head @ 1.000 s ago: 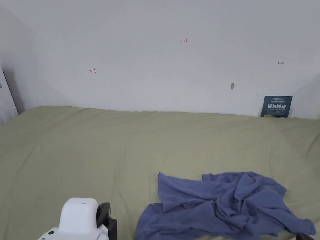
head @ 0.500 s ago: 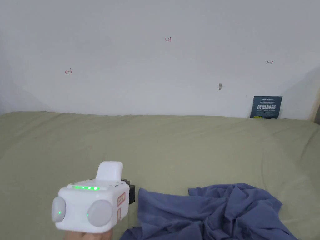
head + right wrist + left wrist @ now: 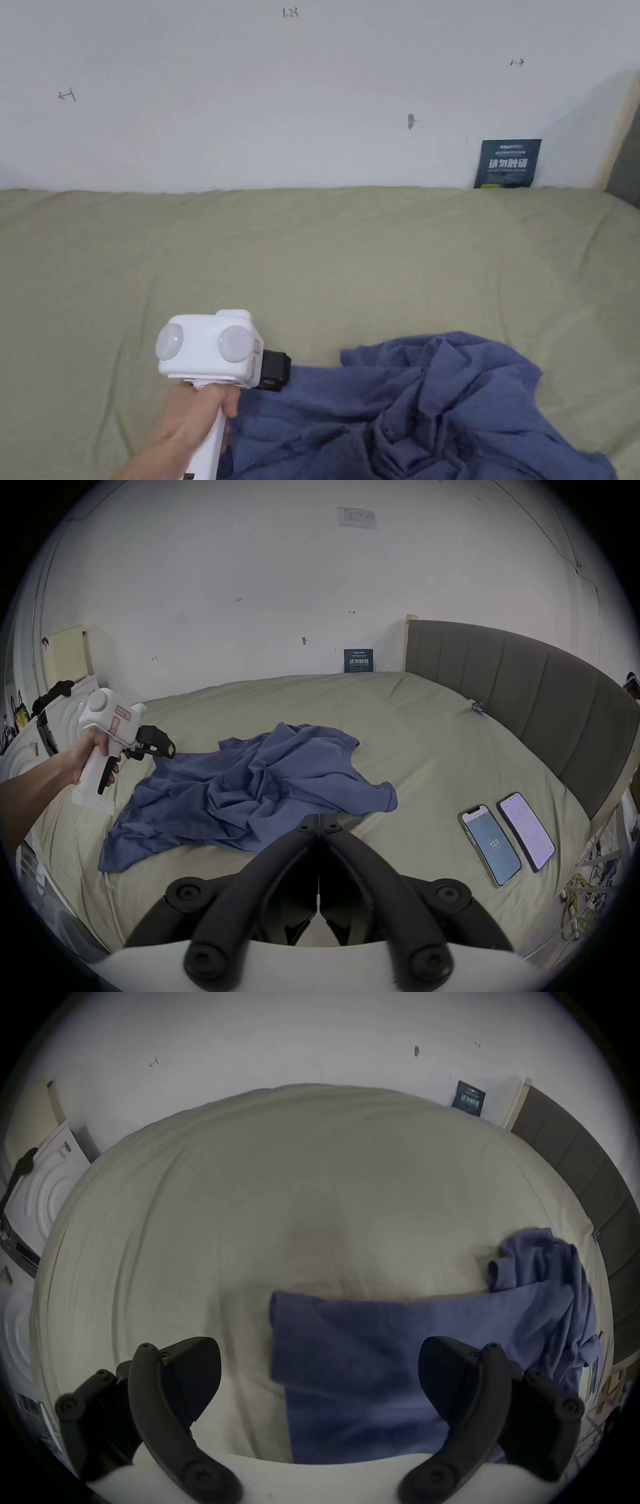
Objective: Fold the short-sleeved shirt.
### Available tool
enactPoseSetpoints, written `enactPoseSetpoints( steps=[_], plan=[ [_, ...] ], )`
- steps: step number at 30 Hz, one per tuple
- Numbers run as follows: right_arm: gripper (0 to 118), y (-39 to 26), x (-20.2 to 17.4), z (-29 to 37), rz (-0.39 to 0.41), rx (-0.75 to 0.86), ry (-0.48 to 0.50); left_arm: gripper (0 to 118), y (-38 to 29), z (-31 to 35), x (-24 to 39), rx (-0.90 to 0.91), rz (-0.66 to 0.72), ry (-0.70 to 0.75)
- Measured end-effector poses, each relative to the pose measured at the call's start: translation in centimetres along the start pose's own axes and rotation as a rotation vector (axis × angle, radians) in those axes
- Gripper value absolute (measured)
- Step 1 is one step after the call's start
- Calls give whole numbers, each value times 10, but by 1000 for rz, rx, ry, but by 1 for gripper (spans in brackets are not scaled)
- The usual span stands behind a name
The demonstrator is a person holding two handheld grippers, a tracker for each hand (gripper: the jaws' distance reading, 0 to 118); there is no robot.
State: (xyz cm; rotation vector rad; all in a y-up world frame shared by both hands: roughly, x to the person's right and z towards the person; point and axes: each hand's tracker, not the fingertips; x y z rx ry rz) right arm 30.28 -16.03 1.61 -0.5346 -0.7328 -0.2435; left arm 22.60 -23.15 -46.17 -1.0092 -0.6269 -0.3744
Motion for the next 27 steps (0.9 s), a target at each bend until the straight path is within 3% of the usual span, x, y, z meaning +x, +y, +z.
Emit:
enactPoseSetpoints(
  steps=[2,3,4,5,15,21,22,24,25,27],
  plan=[
    [1,-4,3,-2,-6,-16,-5,60,-1,-10,3,-65,-30,-12],
    [1,-6,5,-2,-9,-21,-8,50,-4,-8,4,-55,-16,-11],
    [1,-7,7,-1,-15,-27,-10,22,-10,9,12,-44,-16,-11],
    [1,-9,10,-1,-20,-30,-10,3,-12,18,15,-7,-26,22],
    [1,-3,22,5,-34,-19,-38,3,-3,24,11,12,-23,2],
    [3,17,41,-29,-7,-48,-77,3,-6,24,11,-2,-29,-20],
    [22,23,47,-39,-19,-64,-70,3,-5,24,10,-3,-26,-25],
    [99,33,57,-63,-11,-118,-78,3,-2,18,6,-17,-24,-36],
    [118,36,64,-79,0,-166,-67,3,1,15,3,-17,-26,-38],
    [118,42,72,-111,-13,-186,-49,3,3,13,1,-14,-29,-44]
  ],
)
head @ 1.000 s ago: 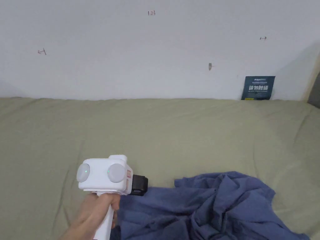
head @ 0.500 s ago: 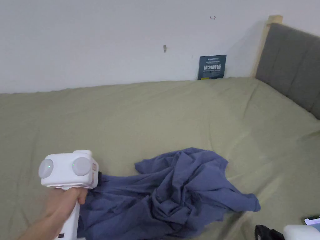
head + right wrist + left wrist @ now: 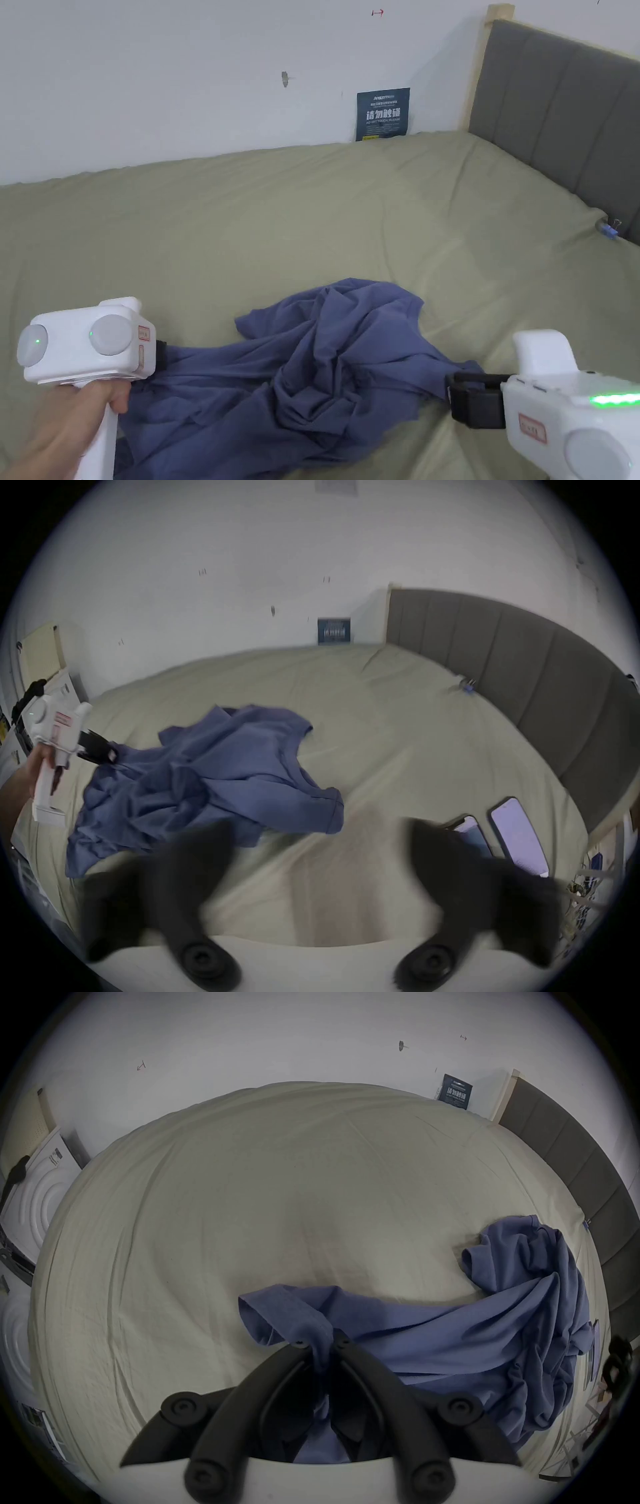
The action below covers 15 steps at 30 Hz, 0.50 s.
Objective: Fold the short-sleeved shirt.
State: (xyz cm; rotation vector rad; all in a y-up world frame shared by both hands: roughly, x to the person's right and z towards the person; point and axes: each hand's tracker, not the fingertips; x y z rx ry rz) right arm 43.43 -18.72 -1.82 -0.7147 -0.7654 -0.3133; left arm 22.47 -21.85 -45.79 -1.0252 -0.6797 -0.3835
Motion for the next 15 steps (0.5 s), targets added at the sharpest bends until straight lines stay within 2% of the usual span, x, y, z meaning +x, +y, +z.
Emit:
enactPoseSetpoints(
  steps=[1,3,6,7,8,9,10,11,12,13,15],
  plan=[
    [118,3,3,-17,5,-75,17,3,-6,4,5,0,-1,-1],
    [118,3,20,-52,-27,-125,-4,3,-7,4,5,2,-6,-2],
    [118,10,24,-74,-82,-179,50,3,-8,2,7,0,-5,-2],
    [111,11,23,-80,-80,-200,44,3,-8,1,7,-3,-4,-2],
    [94,11,20,-87,-49,-210,48,3,-8,-1,8,-3,-7,-1],
    [59,10,17,-90,-29,-211,42,3,-8,-2,8,-4,-9,1],
    [59,7,14,-86,6,-206,45,3,-9,-2,8,-5,-8,1],
    [44,8,11,-86,47,-194,27,3,-9,-2,8,-5,-10,0],
    [18,7,8,-87,62,-187,25,3,-9,-2,7,-2,-11,0],
    [10,7,5,-87,76,-173,16,3,-10,-1,8,-1,-10,-2],
    [10,5,6,-74,62,-181,32,3,-11,4,6,-4,-21,0]
  ],
)
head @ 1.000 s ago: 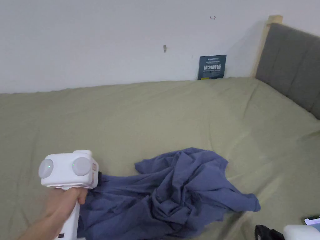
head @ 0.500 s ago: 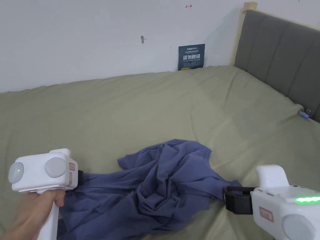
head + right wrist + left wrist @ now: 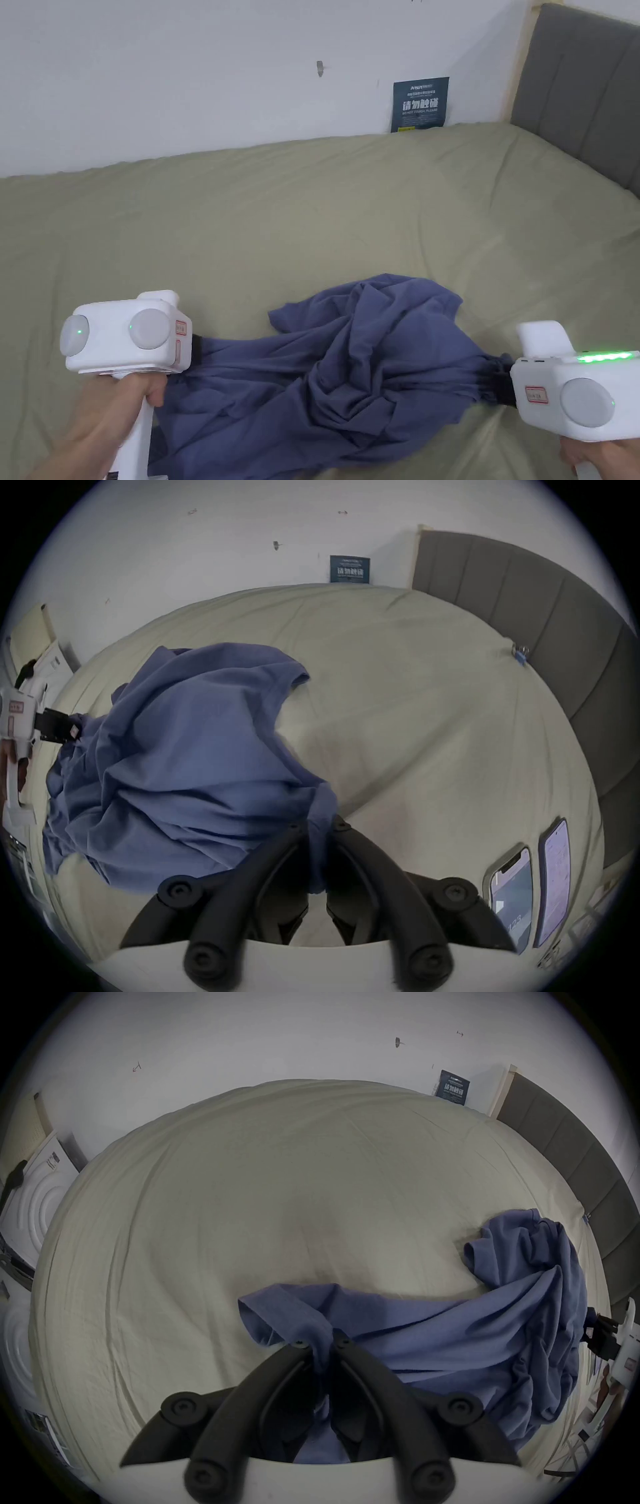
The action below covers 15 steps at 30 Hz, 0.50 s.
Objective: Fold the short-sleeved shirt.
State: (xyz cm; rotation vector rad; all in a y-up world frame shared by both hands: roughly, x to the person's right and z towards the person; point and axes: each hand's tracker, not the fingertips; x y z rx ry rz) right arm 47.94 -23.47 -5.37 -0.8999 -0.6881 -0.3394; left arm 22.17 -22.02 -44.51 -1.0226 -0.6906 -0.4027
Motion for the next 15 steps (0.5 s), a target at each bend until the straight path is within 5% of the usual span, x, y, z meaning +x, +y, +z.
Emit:
enactPoseSetpoints(
  steps=[5,15],
  plan=[
    [10,6,7,45,3,84,24,3,-4,37,-14,57,-6,25],
    [10,46,15,184,0,321,50,3,-18,215,-85,283,73,137]
  ],
)
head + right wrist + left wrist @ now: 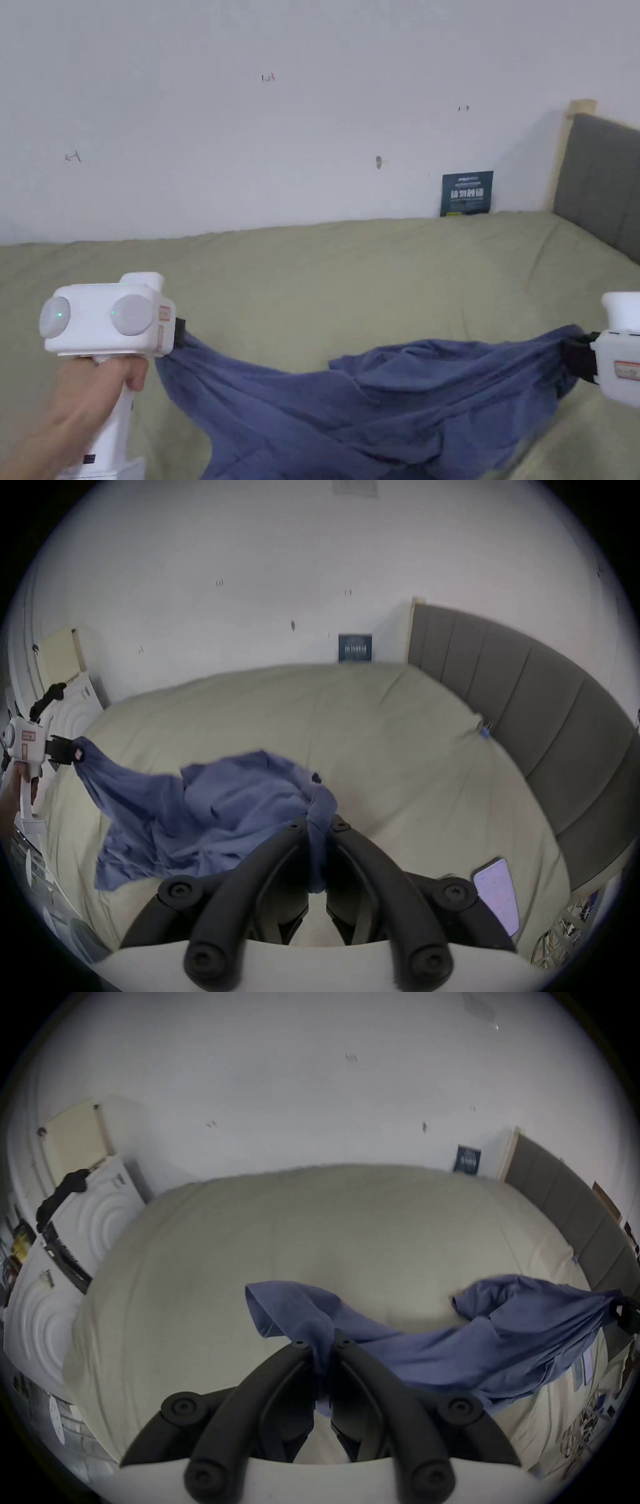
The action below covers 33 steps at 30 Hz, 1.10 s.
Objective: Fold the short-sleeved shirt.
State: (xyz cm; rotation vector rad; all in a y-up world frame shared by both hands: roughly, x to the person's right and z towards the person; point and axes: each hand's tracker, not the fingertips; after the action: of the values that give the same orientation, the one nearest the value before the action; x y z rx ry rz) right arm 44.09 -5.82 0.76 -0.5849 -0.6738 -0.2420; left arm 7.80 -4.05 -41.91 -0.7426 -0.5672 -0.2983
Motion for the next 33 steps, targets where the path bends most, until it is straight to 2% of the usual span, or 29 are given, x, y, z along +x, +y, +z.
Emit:
enactPoseSetpoints(
  steps=[8,11,15,19,24,26,28,33],
  plan=[
    [10,53,-6,90,34,153,18,3,11,122,-89,162,101,78],
    [10,67,-10,110,67,189,-10,3,13,156,-109,211,131,101],
    [10,79,-21,131,68,216,-22,3,17,187,-121,300,137,136],
    [10,101,-21,124,51,234,-24,3,30,192,-124,307,124,161],
    [10,129,-29,107,68,239,-43,3,40,202,-108,330,119,192],
    [10,144,-30,98,68,226,-44,3,51,198,-101,330,121,214],
    [10,160,-35,83,106,217,-71,3,64,191,-95,330,109,227],
    [10,200,-45,51,96,213,-84,3,100,162,-85,375,137,257]
  ],
)
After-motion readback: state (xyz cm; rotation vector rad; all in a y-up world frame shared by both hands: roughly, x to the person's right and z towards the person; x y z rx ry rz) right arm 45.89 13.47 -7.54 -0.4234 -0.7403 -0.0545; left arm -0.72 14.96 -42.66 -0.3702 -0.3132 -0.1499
